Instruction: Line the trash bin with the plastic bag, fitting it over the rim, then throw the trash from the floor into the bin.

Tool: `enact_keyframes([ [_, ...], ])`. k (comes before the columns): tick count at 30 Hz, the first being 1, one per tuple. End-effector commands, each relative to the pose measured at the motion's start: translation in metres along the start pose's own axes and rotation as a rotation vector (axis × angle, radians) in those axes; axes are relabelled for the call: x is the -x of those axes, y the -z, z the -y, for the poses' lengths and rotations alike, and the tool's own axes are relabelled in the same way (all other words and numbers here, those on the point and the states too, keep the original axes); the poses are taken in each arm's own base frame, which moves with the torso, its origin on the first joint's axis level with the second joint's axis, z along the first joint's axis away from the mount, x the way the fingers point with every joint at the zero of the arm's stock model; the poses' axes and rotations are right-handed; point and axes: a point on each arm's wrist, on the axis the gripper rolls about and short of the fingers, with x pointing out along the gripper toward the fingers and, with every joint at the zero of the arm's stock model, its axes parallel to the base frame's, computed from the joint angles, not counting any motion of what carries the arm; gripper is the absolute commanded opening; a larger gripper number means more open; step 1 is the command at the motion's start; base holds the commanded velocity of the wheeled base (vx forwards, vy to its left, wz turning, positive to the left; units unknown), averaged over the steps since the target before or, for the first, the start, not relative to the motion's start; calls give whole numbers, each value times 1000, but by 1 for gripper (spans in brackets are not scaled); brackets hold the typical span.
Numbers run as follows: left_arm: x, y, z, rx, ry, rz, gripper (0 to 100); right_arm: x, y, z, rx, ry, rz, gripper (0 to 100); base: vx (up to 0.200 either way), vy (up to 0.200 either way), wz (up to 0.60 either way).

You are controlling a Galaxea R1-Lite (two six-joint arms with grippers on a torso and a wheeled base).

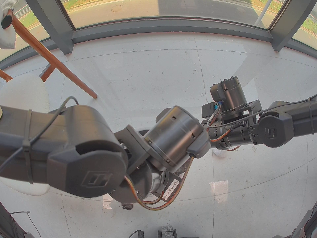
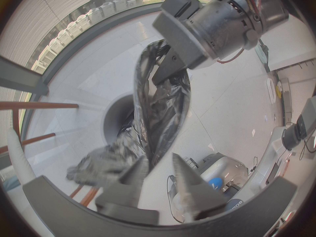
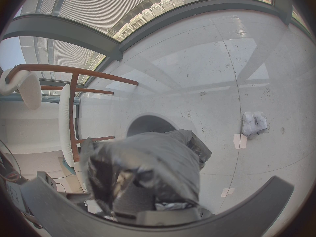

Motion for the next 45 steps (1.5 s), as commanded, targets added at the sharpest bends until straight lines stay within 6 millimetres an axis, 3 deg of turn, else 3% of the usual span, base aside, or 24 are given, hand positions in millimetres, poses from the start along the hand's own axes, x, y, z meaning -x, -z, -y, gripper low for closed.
enact_keyframes([
  [1,2,0,0,68,1,-7,100,-1,5,5,-5,14,-15,0,0,0,0],
  [9,13,1,-9,187,2,-11,100,16,30,18,25,25,-64,0,0,0,0],
  [18,-1,-24,-39,307,-40,40,100,12,47,26,136,-17,16,0,0,0,0],
  [23,-5,-25,-49,292,-26,36,100,12,49,27,137,-16,11,0,0,0,0],
  [26,-10,-17,-60,254,116,-11,100,11,49,28,134,-15,14,0,0,0,0],
  [30,10,2,-91,55,305,15,100,12,48,29,132,-12,17,0,0,0,0],
  [31,10,2,-91,55,305,15,100,12,48,29,132,-12,17,0,0,0,0],
  [32,3,13,-118,-13,340,14,100,12,47,29,131,-12,22,0,0,0,0],
  [33,0,17,-125,-54,342,12,100,12,47,29,131,-12,20,0,0,0,0],
  [36,-7,27,-128,-153,345,-6,100,12,47,30,127,-10,19,0,0,0,0],
  [40,-21,32,-126,-151,332,33,100,11,46,30,125,-10,25,0,0,0,0],
  [45,-51,29,-125,-174,305,107,100,11,45,30,122,-11,27,0,0,0,0],
])
